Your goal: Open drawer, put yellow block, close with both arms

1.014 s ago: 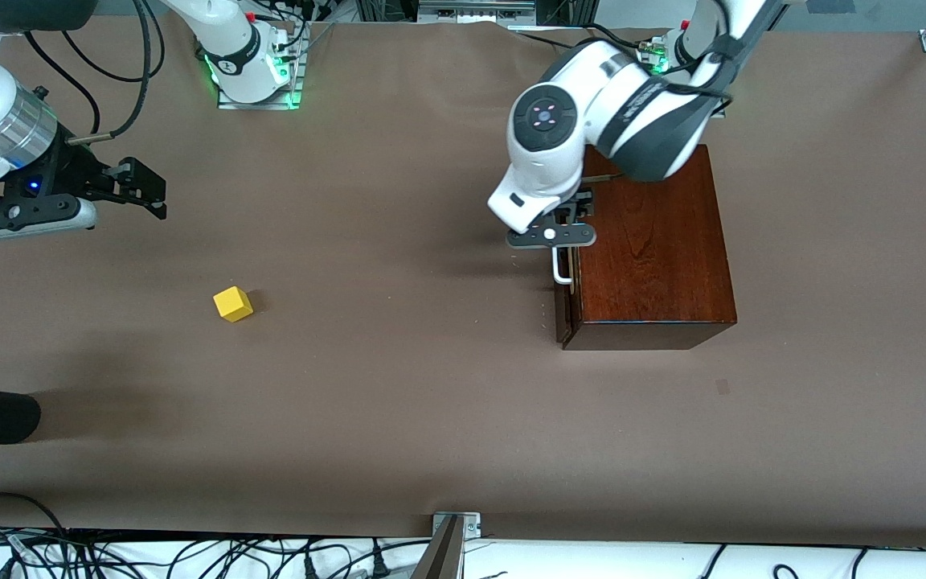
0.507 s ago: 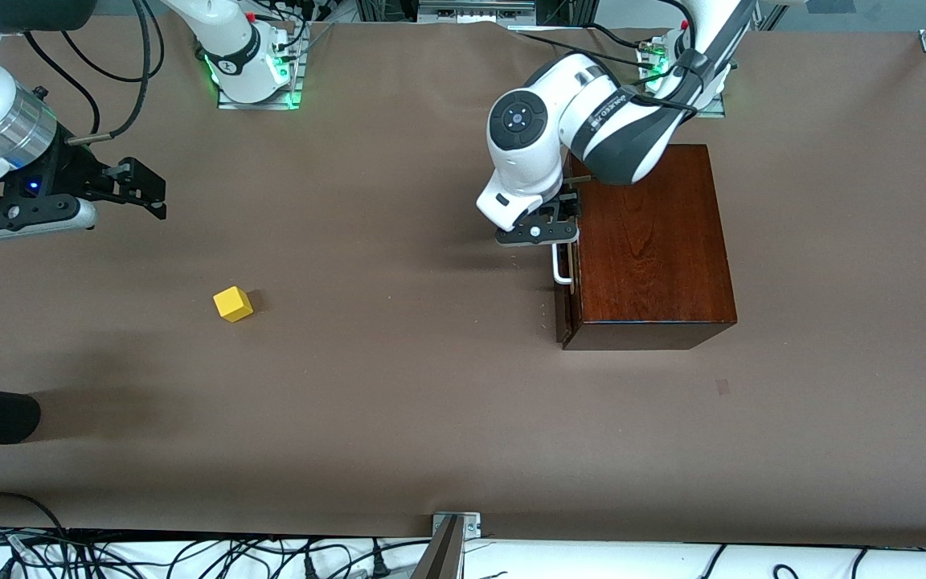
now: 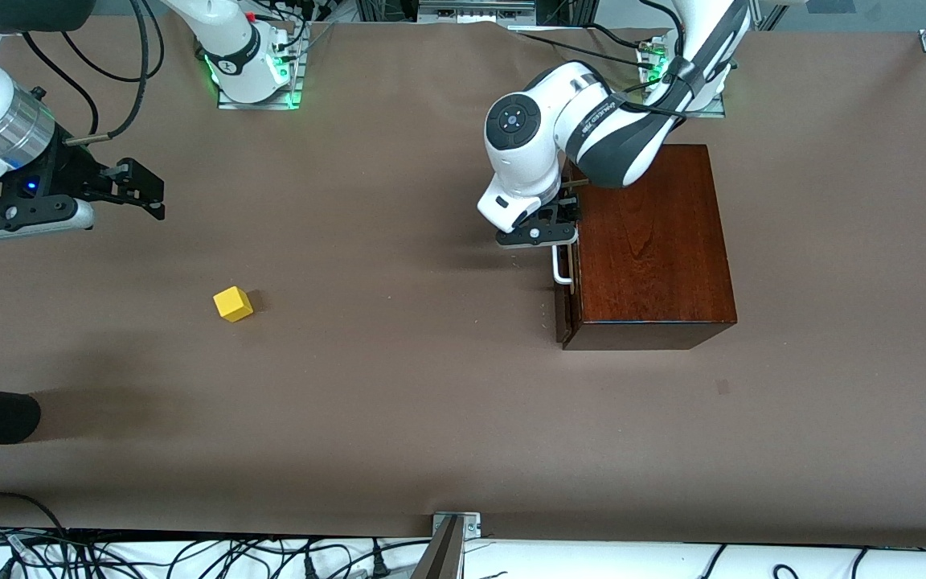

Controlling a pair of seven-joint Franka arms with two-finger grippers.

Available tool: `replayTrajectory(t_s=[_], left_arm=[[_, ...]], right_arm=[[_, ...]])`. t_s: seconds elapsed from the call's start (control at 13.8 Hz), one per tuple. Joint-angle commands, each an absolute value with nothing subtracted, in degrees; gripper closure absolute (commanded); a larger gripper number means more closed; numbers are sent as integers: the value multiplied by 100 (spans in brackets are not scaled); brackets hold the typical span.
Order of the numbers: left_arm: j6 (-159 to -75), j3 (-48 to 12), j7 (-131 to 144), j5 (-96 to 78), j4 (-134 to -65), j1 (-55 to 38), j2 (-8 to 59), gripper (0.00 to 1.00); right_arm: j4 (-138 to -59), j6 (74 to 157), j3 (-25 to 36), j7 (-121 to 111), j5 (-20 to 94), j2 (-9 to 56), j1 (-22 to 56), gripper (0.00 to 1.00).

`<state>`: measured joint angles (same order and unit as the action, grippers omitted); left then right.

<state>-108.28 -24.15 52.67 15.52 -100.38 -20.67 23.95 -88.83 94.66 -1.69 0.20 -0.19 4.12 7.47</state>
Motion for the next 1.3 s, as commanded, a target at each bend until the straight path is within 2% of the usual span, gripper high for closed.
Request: replayTrajectory(t_s=[0.0, 0.87, 1.01, 1.23], left_arm=[[-11003, -2426, 5379, 1705, -10098, -2074, 2408, 0], [-11355, -2426, 6029, 2048, -10117, -2250, 2812, 0], [-11443, -2434, 6038, 2048, -10107, -2250, 2830, 0], [-11680, -2435, 6082, 1987, -10037, -2338, 2848, 0]], right_arm=[[-8859, 9475, -158, 79, 70, 396, 729, 0], [-8850, 9737, -158, 97, 9, 404, 712, 0], [-8842, 10062, -158, 79, -26, 780, 738, 0], [-8842, 10099, -149, 44, 96, 879, 616, 0]])
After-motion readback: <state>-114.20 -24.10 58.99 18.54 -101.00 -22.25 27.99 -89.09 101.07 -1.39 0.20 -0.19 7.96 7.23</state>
